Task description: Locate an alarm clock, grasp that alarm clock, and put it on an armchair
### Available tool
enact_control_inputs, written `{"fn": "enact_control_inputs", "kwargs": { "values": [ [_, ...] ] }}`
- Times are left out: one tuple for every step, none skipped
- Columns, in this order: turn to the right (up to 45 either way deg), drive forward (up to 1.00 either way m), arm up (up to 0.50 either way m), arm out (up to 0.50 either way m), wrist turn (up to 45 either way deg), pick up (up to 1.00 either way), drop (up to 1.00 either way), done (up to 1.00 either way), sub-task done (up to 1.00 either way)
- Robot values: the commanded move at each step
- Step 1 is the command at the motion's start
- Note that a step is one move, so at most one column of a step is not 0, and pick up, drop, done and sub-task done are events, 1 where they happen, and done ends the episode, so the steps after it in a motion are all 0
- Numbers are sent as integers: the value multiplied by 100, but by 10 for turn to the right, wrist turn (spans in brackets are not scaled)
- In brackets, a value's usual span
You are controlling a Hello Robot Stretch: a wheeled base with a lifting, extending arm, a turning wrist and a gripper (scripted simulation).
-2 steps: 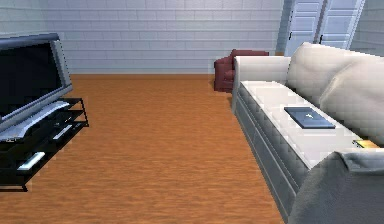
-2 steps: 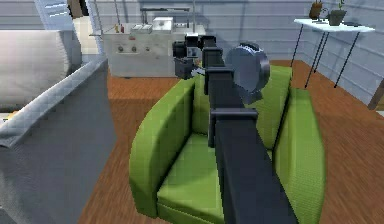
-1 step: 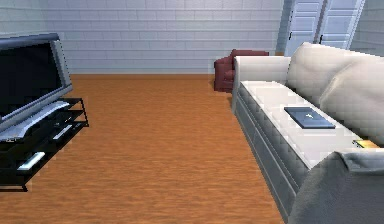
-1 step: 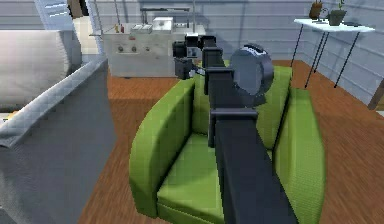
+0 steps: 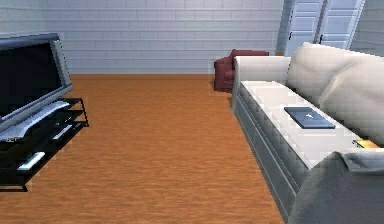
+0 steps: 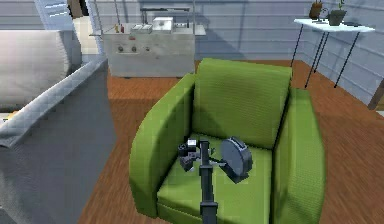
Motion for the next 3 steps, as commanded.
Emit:
{"fn": "enact_control_inputs", "kwargs": {
  "values": [
    [0, 0, -32, 0, 0, 0, 0, 0, 0],
    [0, 0, 0, 0, 0, 0, 100, 0, 0],
    [0, 0, 10, 0, 0, 0, 0, 0, 0]
  ]
}}
